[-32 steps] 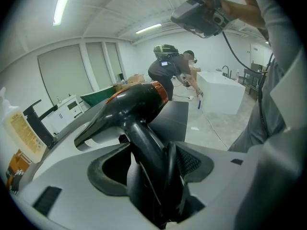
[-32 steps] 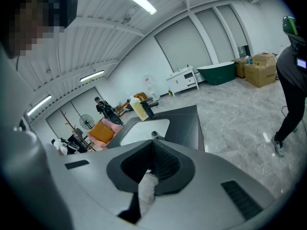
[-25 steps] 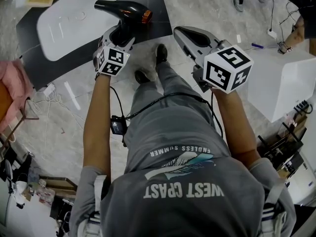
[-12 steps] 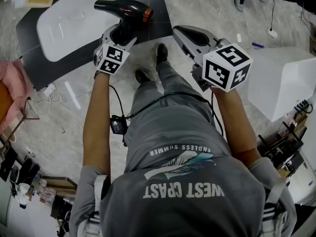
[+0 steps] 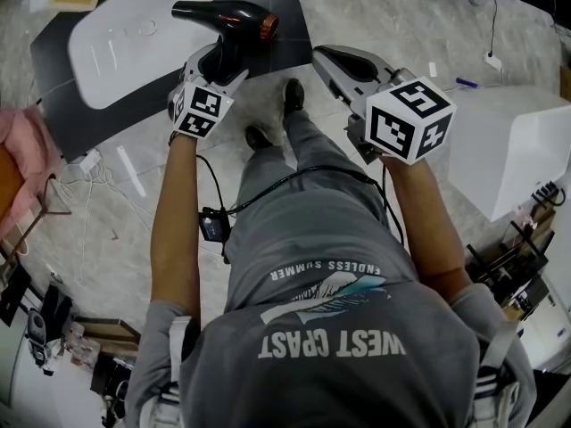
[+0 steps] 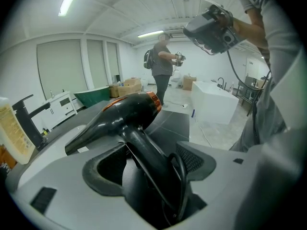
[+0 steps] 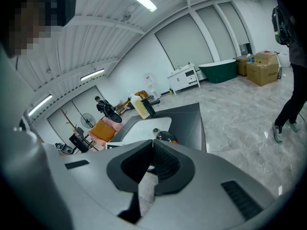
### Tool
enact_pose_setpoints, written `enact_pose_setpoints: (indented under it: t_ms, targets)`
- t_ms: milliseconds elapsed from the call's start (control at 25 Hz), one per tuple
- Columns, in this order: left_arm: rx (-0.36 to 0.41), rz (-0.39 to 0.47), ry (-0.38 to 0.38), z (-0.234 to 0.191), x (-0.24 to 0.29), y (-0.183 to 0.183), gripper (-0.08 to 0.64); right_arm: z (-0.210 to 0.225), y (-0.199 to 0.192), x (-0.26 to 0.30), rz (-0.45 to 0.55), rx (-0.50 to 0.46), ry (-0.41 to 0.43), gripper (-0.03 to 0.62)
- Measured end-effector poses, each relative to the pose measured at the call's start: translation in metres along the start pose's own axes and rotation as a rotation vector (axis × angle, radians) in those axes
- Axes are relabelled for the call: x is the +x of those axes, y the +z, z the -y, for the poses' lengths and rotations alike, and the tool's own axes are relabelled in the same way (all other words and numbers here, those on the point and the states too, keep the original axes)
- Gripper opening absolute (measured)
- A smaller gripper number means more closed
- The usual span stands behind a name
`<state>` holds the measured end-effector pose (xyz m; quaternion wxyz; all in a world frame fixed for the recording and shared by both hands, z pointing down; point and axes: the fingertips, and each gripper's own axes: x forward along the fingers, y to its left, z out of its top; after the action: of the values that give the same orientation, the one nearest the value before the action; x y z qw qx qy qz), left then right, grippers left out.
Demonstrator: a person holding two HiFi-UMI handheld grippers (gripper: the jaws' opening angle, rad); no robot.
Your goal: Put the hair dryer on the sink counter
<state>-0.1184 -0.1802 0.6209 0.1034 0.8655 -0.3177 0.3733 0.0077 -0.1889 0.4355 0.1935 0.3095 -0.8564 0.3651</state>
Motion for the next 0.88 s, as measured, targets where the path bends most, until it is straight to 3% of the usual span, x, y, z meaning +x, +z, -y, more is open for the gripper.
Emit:
enact_pose_setpoints:
  t_ms: [880]
  targets:
    - [-0.035,0.02,0.023,-0.001,-0.019,-0.001,0.334,-0.004,-0.002,-0.008,0.012,-0.005,0.001,0.028]
